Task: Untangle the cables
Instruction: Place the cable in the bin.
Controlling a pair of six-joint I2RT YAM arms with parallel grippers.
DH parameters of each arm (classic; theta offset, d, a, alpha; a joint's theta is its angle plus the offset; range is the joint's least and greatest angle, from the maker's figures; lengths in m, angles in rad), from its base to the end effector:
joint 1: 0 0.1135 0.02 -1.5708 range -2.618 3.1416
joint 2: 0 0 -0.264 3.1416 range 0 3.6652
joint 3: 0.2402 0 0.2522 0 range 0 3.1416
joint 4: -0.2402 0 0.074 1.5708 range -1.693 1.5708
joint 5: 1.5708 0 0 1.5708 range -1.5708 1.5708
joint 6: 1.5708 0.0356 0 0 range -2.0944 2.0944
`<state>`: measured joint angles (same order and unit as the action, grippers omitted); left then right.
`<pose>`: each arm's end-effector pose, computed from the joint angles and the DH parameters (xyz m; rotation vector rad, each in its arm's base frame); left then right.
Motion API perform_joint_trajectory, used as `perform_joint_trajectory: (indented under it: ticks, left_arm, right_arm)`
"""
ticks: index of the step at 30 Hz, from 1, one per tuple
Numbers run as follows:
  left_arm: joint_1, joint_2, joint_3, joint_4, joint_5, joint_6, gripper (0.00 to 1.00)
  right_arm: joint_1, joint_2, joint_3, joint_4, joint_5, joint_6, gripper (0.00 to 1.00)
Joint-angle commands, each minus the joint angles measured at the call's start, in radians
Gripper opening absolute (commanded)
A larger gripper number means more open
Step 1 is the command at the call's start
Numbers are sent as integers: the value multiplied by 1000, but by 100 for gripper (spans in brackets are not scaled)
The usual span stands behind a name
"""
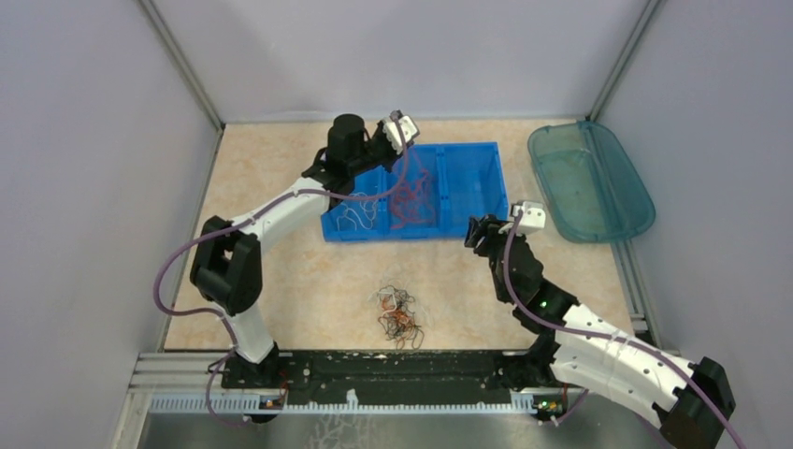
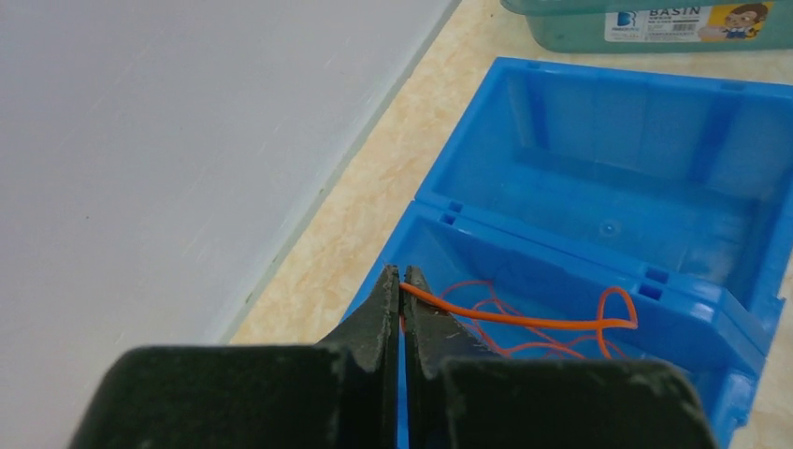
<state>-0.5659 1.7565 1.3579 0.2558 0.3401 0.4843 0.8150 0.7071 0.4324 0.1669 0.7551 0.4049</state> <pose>0.3517 -0.2375 0.3179 1.0705 1.3435 -0.3516 0.1348 0.1075 0.2656 0.2263 1.6420 0.2953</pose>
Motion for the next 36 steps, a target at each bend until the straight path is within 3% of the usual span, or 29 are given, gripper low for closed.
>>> perform_joint_trajectory:
  ticks: [1, 4, 6, 11, 18, 20, 23, 25, 27, 31, 33, 36]
  left_arm:
    - [-4, 101, 112, -68, -34, 33, 6]
    - [-7, 189, 219, -197, -99, 106, 18]
    - [-6, 236, 269, -267, -156, 136, 20]
    - [10, 236, 247, -295, -175, 180, 28]
    - [8, 243, 231, -388, -236, 271, 17]
    - [12, 222, 233, -401, -213, 240, 28]
    - [22, 169, 256, -449, -137, 161, 58]
    - [31, 131, 318, -538, -52, 120, 86]
    - [58, 76, 360, -617, 67, 64, 99]
    - [120, -76, 342, -749, 287, 33, 100]
    - [146, -169, 281, -787, 340, 43, 100]
    - [185, -351, 123, -817, 419, 84, 100]
  right_arm:
    - [-7, 2, 9, 33, -4, 2, 55]
    - [-9, -2, 16, 30, -10, -6, 55]
    - [-12, -6, 26, 20, -17, -8, 55]
    - [-14, -13, 61, -16, -28, -15, 55]
    - [-14, -17, 107, -73, -39, -2, 55]
    - [-14, -16, 113, -87, -47, 0, 55]
    - [-14, -3, 122, -81, -96, -14, 56]
    - [-14, 20, 133, -65, -166, -30, 57]
    - [-14, 51, 147, -50, -313, -52, 58]
    - [-14, 149, 170, -14, -692, -80, 56]
    - [-13, 213, 164, 31, -874, -77, 56]
    - [-2, 364, 173, 62, -1023, -54, 54]
